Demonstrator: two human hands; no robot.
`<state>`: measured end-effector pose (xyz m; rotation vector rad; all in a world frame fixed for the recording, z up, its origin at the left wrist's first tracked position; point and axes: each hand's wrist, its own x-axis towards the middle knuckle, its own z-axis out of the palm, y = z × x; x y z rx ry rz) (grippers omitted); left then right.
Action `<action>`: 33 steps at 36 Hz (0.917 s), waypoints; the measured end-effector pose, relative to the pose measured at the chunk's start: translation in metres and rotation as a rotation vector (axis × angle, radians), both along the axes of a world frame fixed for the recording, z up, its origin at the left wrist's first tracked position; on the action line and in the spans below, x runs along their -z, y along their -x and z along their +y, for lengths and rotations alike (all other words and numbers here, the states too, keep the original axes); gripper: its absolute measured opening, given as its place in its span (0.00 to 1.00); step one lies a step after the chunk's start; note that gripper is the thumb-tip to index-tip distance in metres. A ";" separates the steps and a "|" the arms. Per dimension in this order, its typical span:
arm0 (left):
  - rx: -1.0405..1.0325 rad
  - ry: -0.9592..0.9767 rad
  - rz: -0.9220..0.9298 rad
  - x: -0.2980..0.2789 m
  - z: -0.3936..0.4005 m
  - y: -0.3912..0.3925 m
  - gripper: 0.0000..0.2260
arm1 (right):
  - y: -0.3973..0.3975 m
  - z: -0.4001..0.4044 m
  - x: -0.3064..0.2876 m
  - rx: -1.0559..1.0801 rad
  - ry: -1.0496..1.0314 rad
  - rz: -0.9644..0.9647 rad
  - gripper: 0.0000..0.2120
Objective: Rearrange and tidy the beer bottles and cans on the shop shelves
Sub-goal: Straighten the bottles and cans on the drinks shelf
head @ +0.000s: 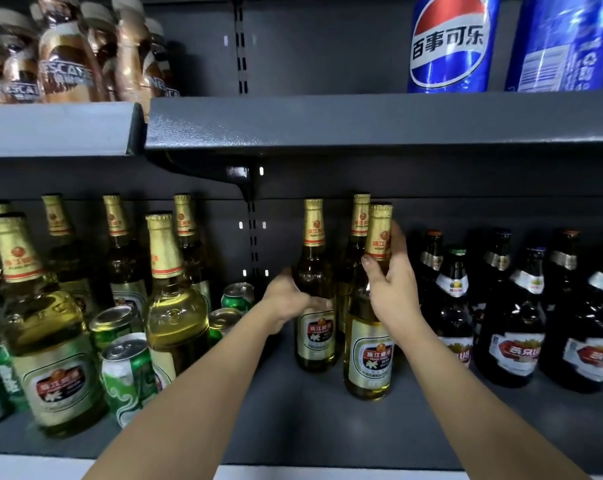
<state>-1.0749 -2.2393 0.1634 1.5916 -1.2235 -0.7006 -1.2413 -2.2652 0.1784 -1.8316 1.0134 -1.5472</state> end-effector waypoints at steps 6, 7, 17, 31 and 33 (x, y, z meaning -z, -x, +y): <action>-0.141 0.008 -0.001 -0.003 -0.013 -0.021 0.36 | -0.001 0.000 0.001 -0.001 0.012 -0.011 0.30; -0.149 0.014 0.007 -0.003 -0.015 -0.023 0.35 | -0.001 -0.001 0.001 -0.002 0.017 -0.014 0.30; -0.094 0.046 0.098 -0.001 -0.021 -0.026 0.35 | 0.000 0.001 0.001 -0.014 0.027 -0.016 0.30; -0.663 1.080 -0.414 -0.023 0.107 0.018 0.20 | -0.020 0.066 -0.018 0.324 0.636 -0.066 0.18; -0.782 1.024 -0.482 -0.029 0.124 0.001 0.24 | -0.041 0.084 -0.027 0.122 0.637 -0.003 0.14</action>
